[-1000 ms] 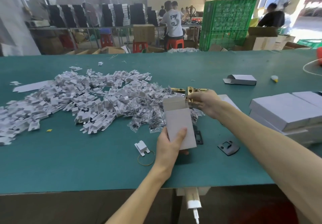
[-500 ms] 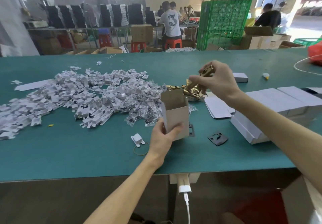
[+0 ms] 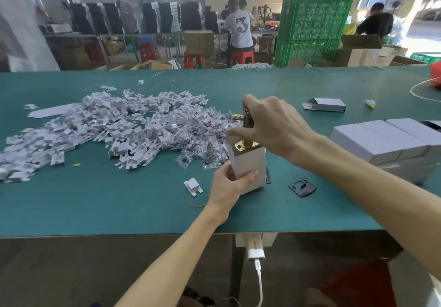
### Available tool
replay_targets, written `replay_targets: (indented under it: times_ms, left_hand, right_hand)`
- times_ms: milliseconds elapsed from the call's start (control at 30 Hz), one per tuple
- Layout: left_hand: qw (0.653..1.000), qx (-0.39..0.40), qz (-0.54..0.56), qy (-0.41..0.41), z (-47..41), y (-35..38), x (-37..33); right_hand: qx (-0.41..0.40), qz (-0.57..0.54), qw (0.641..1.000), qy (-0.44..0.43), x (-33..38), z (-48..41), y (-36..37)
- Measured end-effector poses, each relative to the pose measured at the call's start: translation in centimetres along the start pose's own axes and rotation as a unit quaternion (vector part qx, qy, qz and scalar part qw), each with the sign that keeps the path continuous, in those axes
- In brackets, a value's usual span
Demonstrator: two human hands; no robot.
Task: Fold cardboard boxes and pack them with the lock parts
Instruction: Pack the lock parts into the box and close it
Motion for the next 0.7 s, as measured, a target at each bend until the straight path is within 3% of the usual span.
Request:
replay_targets:
  times_ms: [133, 300, 700]
  left_hand:
    - [1.000, 0.006, 0.000, -0.005, 0.0, 0.0, 0.1]
    - [1.000, 0.012, -0.002, -0.006, -0.1, 0.0, 0.2]
    - [1.000, 0.015, 0.013, -0.006, -0.1, -0.1, 0.2]
  right_hand:
    - [0.057, -0.007, 0.998, 0.032, -0.4, 0.0, 1.9]
    - [0.036, -0.011, 0.997, 0.060, -1.4, -0.3, 2.1]
    - [0.195, 0.003, 0.980, 0.041, 0.1, -0.2, 3.7]
Point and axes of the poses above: each hand's wrist, its own z-axis away from the middle knuckle, its own y-axis out of the palm, x = y × z, the point moved 4 cm from there along -z, towards the middle knuckle, and after that the axes turned 3 degrees about y, right-handed, at the moved point
